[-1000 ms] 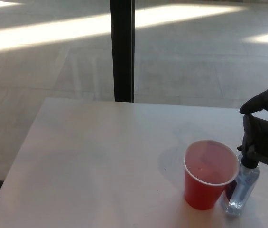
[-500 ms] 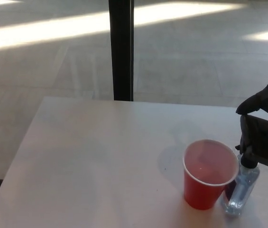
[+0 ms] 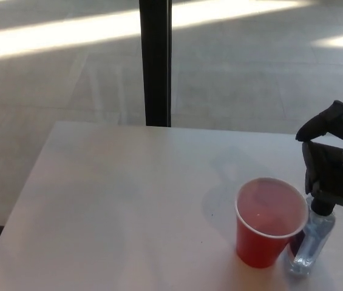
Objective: The robot uses its right hand fist to press the hand soap kept in the middle of the table to get liquid hand soap out
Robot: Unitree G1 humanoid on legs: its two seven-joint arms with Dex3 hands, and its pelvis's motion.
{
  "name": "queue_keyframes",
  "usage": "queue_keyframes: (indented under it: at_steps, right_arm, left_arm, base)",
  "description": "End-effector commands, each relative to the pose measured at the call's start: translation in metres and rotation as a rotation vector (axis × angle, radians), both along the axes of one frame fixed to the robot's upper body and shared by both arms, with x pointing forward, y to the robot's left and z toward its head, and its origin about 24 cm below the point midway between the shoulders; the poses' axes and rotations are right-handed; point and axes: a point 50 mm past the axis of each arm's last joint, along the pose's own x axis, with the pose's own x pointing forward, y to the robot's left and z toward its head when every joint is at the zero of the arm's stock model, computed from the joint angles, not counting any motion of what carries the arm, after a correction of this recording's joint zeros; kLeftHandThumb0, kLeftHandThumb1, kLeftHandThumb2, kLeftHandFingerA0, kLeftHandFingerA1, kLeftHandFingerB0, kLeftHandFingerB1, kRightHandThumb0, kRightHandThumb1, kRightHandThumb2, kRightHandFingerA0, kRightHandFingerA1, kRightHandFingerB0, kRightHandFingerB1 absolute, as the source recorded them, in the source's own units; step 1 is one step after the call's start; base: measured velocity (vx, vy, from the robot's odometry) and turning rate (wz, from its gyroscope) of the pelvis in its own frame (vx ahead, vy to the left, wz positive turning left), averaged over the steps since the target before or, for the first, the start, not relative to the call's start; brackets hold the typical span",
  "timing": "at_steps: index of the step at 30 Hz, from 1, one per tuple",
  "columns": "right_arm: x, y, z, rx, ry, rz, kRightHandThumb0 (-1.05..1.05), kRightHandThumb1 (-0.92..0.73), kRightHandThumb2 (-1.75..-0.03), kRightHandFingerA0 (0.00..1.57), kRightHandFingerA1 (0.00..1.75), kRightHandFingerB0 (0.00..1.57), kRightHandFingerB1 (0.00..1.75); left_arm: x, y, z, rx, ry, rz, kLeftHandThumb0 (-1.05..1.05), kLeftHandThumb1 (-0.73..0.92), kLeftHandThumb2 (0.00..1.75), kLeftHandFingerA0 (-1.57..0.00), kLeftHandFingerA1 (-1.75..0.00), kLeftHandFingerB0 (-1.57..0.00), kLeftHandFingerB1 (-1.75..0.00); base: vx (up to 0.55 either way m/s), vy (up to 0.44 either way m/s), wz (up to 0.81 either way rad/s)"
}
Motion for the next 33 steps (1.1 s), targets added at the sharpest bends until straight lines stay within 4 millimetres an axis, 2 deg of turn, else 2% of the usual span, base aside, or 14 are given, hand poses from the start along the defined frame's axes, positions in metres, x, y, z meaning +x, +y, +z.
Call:
queue_keyframes:
  at_steps: [1,12,14,15,17,20,21,25,26,27,28,30,31,33]
  right_arm:
    - [0.003,-0.002,0.023,0.067,0.061,0.015,-0.28,-0.59,-1.11,1.02,1.75,0.76,1.49]
    - [-0.006,-0.035,0.076,0.211,-0.080,-0.073,-0.27,-0.68,-1.03,1.03,1.75,0.77,1.40]
    - [-0.008,-0.066,0.091,0.243,-0.122,-0.156,-0.19,-0.87,-0.85,0.90,1.75,0.48,1.48]
    - [-0.008,-0.084,0.096,0.241,-0.140,-0.187,-0.19,-0.91,-0.83,0.83,1.75,0.41,1.47]
    - [-0.011,-0.100,0.102,0.246,-0.171,-0.257,-0.26,-0.77,-0.86,0.88,1.75,0.61,1.29]
    - [-0.018,-0.121,0.109,0.251,-0.199,-0.354,-0.31,-0.72,-0.92,0.96,1.75,0.68,1.38]
    - [-0.022,-0.132,0.112,0.225,-0.215,-0.406,-0.30,-0.71,-0.97,1.00,1.75,0.71,1.40]
    - [-0.039,-0.178,0.113,0.239,-0.217,-0.615,-0.31,-0.59,-1.10,1.06,1.75,0.80,1.39]
    - [-0.052,-0.204,0.108,0.255,-0.190,-0.727,-0.31,-0.59,-1.08,1.05,1.75,0.75,1.42]
    - [-0.060,-0.216,0.104,0.263,-0.182,-0.779,-0.25,-0.55,-1.03,1.24,1.73,0.75,1.35]
    - [-0.066,-0.226,0.099,0.279,-0.183,-0.813,-0.29,-0.59,-0.96,1.05,1.75,0.72,1.41]
    - [-0.085,-0.251,0.085,0.294,-0.154,-0.921,-0.32,-0.58,-0.96,1.05,1.75,0.72,1.46]
    - [-0.097,-0.264,0.076,0.286,-0.119,-1.009,-0.39,-0.52,-1.11,1.26,1.41,0.85,1.14]
    - [-0.106,-0.273,0.069,0.286,-0.091,-1.072,-0.29,-0.56,-1.03,1.05,1.75,0.76,1.33]
  left_arm:
    - [-0.006,0.004,0.002,0.014,0.022,0.009,0.02,0.44,1.39,-1.11,-1.75,-0.81,-1.36]
    - [-0.015,0.004,-0.002,0.008,0.030,0.020,-0.07,0.46,1.31,-1.27,-1.66,-0.84,-1.26]
    - [-0.016,0.004,-0.002,0.004,0.038,0.029,0.01,0.48,1.33,-1.05,-1.75,-0.69,-1.29]
    - [-0.017,0.003,-0.003,0.002,0.036,0.027,0.08,0.45,1.36,-1.31,-1.67,-0.90,-1.30]
    - [-0.018,0.003,-0.004,-0.003,0.034,0.024,0.11,0.42,1.40,-1.33,-1.68,-0.98,-1.36]
    - [-0.019,0.003,-0.004,-0.001,0.051,0.038,-0.01,0.49,1.28,-1.01,-1.75,-0.65,-1.37]
    - [-0.020,0.003,-0.005,-0.004,0.048,0.038,-0.01,0.51,1.28,-1.27,-1.66,-0.75,-1.20]
    - [-0.019,0.003,-0.005,-0.005,0.052,0.040,-0.01,0.51,1.25,-1.20,-1.65,-0.65,-1.12]
    - [-0.018,0.002,-0.005,-0.002,0.054,0.039,-0.06,0.54,1.24,-0.89,-1.75,-0.63,-1.25]
    - [-0.018,0.003,-0.004,0.002,0.054,0.036,-0.04,0.53,1.25,-0.91,-1.75,-0.64,-1.27]
    - [-0.018,0.003,-0.004,0.000,0.052,0.036,-0.01,0.49,1.29,-1.24,-1.63,-0.69,-1.15]
    - [-0.018,0.003,-0.005,0.000,0.054,0.031,-0.06,0.51,1.28,-1.23,-1.61,-0.72,-1.15]
    - [-0.019,0.003,-0.005,-0.004,0.049,0.030,0.00,0.49,1.29,-1.31,-1.65,-0.81,-1.21]
    - [-0.019,0.004,-0.004,-0.006,0.048,0.029,0.01,0.46,1.28,-1.33,-1.66,-0.88,-1.26]
  base:
    - [0.00,0.000,0.00]
    - [0.00,0.000,0.00]
    - [0.00,0.000,0.00]
    - [0.00,0.000,0.00]
    - [0.00,0.000,0.00]
    - [0.00,0.000,0.00]
    - [0.00,0.000,0.00]
    - [0.00,0.000,0.00]
    - [0.00,0.000,0.00]
    - [0.00,0.000,0.00]
    - [0.00,0.000,0.00]
    - [0.00,0.000,0.00]
    - [0.00,0.000,0.00]
    - [0.00,0.000,0.00]
